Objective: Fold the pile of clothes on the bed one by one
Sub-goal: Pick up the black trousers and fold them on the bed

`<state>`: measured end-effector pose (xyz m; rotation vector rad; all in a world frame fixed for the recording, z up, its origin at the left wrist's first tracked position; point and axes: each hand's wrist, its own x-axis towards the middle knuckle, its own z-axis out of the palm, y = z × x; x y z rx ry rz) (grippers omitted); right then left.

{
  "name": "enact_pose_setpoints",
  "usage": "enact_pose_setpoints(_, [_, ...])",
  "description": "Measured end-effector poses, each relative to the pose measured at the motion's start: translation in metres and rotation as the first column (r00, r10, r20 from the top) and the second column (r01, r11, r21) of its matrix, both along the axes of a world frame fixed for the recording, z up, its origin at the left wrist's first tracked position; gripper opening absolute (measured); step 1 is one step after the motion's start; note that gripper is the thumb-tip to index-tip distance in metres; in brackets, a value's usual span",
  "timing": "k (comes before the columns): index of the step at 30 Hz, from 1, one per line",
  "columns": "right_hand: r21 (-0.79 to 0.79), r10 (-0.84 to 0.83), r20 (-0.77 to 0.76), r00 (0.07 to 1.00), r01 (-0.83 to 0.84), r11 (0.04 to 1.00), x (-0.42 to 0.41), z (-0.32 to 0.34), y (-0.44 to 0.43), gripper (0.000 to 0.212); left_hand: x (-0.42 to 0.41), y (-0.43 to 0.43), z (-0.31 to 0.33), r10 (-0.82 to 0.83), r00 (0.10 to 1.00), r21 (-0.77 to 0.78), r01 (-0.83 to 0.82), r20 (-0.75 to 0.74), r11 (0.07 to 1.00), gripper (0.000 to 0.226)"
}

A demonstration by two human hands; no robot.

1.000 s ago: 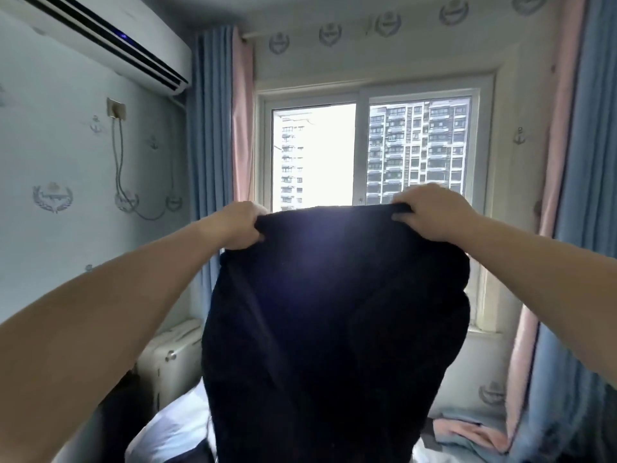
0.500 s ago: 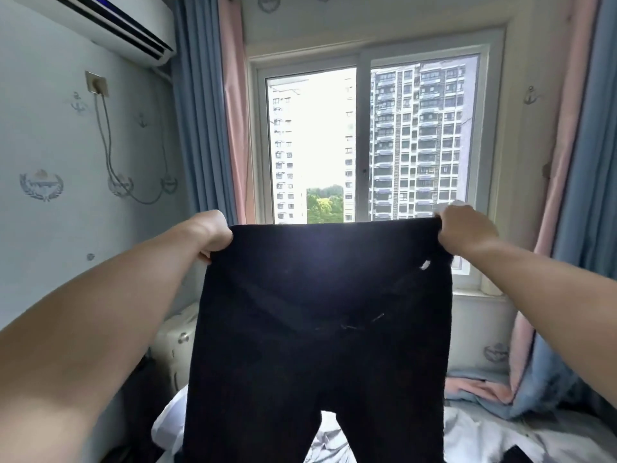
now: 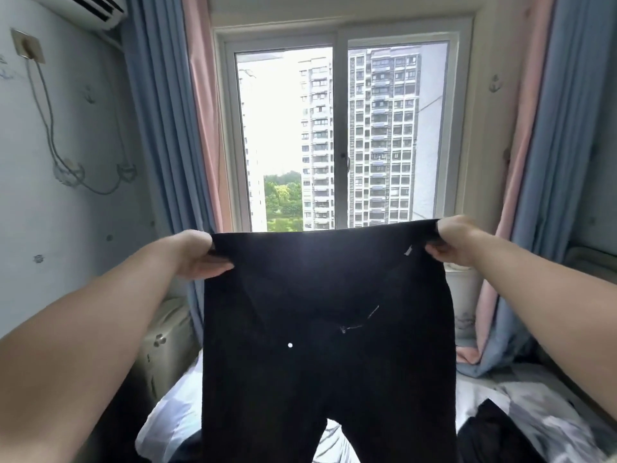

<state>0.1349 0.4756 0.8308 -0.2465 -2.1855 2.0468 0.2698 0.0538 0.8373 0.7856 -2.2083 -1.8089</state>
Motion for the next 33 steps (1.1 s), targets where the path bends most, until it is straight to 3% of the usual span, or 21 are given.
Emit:
enact_pose_setpoints(3, [-0.050,0.076,-0.037,0.996,-0.078,0.996,0.006,0.005,-0.009,0.038,-0.002,-0.005,-0.001,-0.003,0.975,0.317,0.075,-0.222,0.946,0.030])
enact_pose_setpoints(6, [0.150,0.171,-0.123,0.978,-0.152,0.977,0.012,0.016,-0.009,0.035,-0.001,-0.011,0.005,-0.068,0.920,0.357,0.217,-0.387,0.909,0.018])
enact_pose_setpoints(8, [0.346,0.231,-0.213,0.949,-0.148,0.927,0.019,0.019,-0.012,0.033,-0.003,-0.014,0.004,-0.138,0.877,0.184,0.246,-0.460,0.952,0.029])
enact_pose_setpoints(10, [0.462,0.183,-0.349,0.919,-0.001,0.887,0.023,0.020,-0.014,0.027,-0.006,-0.014,0.001,-0.170,0.860,-0.189,0.088,-0.482,0.978,0.032])
enact_pose_setpoints(12, [0.497,0.075,-0.467,0.881,0.192,0.846,0.024,0.020,-0.016,0.023,-0.006,-0.016,-0.004,-0.133,0.850,-0.515,-0.178,-0.510,0.839,0.023])
enact_pose_setpoints(13, [0.502,0.026,-0.489,0.872,0.258,0.825,0.026,0.020,-0.017,0.022,-0.004,-0.018,-0.005,-0.101,0.845,-0.597,-0.281,-0.525,0.751,0.021])
enact_pose_setpoints(16, [0.547,-0.027,-0.532,0.846,0.368,0.752,0.026,0.017,-0.018,0.026,-0.004,-0.028,-0.007,0.017,0.852,-0.744,-0.467,-0.524,0.478,0.038])
enact_pose_setpoints(17, [0.552,-0.020,-0.530,0.848,0.363,0.751,0.027,0.016,-0.019,0.027,-0.006,-0.031,-0.007,0.039,0.851,-0.750,-0.482,-0.524,0.452,0.041])
enact_pose_setpoints(18, [0.538,-0.006,-0.520,0.854,0.333,0.774,0.030,0.016,-0.022,0.027,-0.009,-0.034,-0.007,0.030,0.847,-0.714,-0.467,-0.531,0.521,0.038])
enact_pose_setpoints(20, [0.479,0.016,-0.525,0.851,0.280,0.832,0.034,0.016,-0.027,0.024,-0.009,-0.034,-0.002,-0.050,0.794,-0.494,-0.326,-0.606,0.806,0.026])
enact_pose_setpoints(22, [0.442,0.018,-0.536,0.844,0.262,0.858,0.038,0.018,-0.033,0.021,-0.009,-0.029,0.003,-0.049,0.780,-0.299,-0.180,-0.624,0.937,0.021])
enact_pose_setpoints(24, [0.454,0.025,-0.487,0.873,0.228,0.861,0.039,0.021,-0.042,0.018,-0.017,-0.030,0.000,0.019,0.882,-0.286,-0.173,-0.472,0.943,0.019])
enact_pose_setpoints(25, [0.497,0.028,-0.410,0.912,0.197,0.845,0.038,0.022,-0.047,0.017,-0.020,-0.030,-0.005,0.055,0.948,-0.295,-0.153,-0.314,0.943,0.018])
enact_pose_setpoints(28, [0.559,-0.008,-0.044,0.999,0.031,0.828,0.029,0.011,-0.058,0.014,-0.031,-0.043,-0.034,-0.047,0.990,-0.218,0.075,0.134,0.973,0.027])
enact_pose_setpoints(30, [0.448,0.012,0.154,0.988,-0.081,0.890,0.025,-0.003,-0.060,0.010,-0.035,-0.045,-0.056,-0.109,0.964,-0.091,0.135,0.241,0.987,0.034])
enact_pose_setpoints(33, [0.326,0.065,0.222,0.973,-0.137,0.935,0.029,-0.012,-0.065,0.014,-0.043,-0.040,-0.078,-0.111,0.982,0.108,0.096,0.150,0.990,0.040])
